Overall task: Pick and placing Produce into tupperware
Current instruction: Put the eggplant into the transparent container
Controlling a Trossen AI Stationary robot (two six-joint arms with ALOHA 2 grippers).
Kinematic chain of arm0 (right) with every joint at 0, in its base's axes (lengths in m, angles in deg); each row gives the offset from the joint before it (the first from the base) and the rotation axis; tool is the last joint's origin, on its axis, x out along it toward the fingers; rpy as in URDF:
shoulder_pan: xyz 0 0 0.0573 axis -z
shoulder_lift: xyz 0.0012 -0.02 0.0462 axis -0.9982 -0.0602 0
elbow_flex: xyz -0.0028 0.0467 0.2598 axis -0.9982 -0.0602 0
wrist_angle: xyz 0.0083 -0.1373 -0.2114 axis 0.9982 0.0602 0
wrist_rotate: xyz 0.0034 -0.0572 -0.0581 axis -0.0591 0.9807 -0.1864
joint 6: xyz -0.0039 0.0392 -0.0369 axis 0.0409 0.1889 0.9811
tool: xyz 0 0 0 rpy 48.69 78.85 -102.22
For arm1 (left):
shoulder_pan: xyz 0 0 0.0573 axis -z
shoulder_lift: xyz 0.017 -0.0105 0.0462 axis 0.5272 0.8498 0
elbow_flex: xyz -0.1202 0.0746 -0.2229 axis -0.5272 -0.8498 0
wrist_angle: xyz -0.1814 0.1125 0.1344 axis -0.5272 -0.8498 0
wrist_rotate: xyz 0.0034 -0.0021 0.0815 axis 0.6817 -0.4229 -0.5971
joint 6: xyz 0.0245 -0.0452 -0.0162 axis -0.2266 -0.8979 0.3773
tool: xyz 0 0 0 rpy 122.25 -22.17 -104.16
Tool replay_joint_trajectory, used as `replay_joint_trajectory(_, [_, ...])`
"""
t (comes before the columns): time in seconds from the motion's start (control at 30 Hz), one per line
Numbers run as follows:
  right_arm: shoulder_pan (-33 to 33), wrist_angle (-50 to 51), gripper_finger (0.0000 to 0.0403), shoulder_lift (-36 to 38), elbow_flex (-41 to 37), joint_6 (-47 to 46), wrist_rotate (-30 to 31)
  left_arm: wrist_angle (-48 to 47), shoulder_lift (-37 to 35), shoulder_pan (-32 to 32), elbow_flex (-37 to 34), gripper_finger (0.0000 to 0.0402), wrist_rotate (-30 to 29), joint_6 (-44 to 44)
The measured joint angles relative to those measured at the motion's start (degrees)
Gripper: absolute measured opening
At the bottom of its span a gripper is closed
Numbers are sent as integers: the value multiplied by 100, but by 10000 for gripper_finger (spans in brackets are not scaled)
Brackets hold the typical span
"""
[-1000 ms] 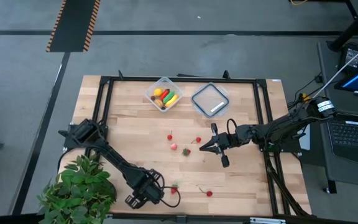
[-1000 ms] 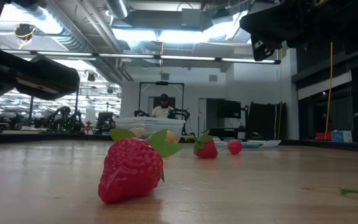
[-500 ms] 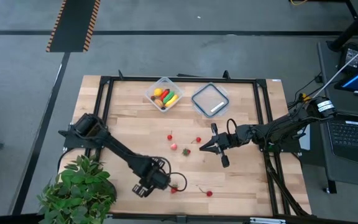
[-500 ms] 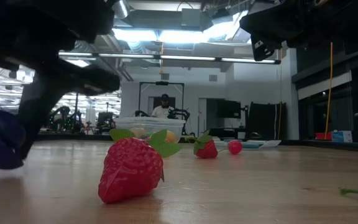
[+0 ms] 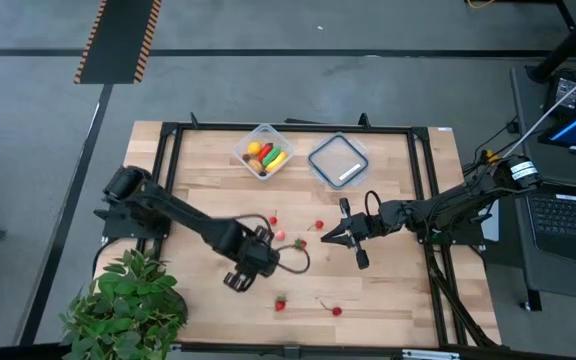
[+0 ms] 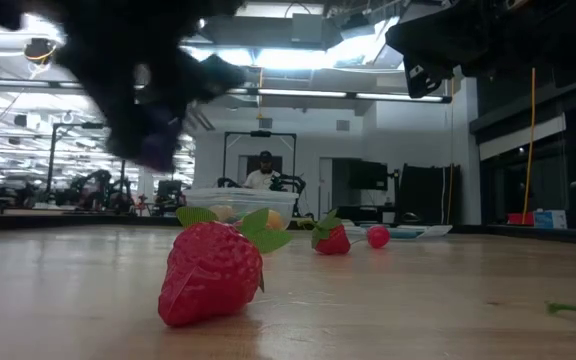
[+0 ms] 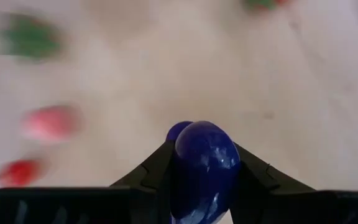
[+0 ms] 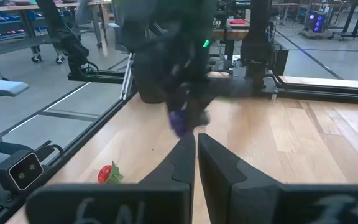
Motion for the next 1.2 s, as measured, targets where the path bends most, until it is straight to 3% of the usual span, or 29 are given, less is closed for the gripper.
replay_joint_trajectory(0.27, [0, 19, 23, 0, 0, 3, 0, 498, -1144, -557, 7, 102, -647, 333])
replay_joint_trajectory(0.43, [0, 18, 23, 0, 0, 0, -2, 1324, -1833, -969, 15, 100, -577, 639])
replay_joint_trajectory(0.73, [-2, 7, 23, 0, 0, 2, -8, 2068, -2081, -1553, -69, 99, 54, 825])
replay_joint_trajectory(1.03, [-9, 24, 23, 0, 0, 0, -15, 3382, -2075, -2294, -1203, 99, 798, 857])
replay_joint_trajectory(1.2, [-9, 33, 23, 0, 0, 0, -16, 4439, -2074, -2733, -1848, 99, 1523, 623])
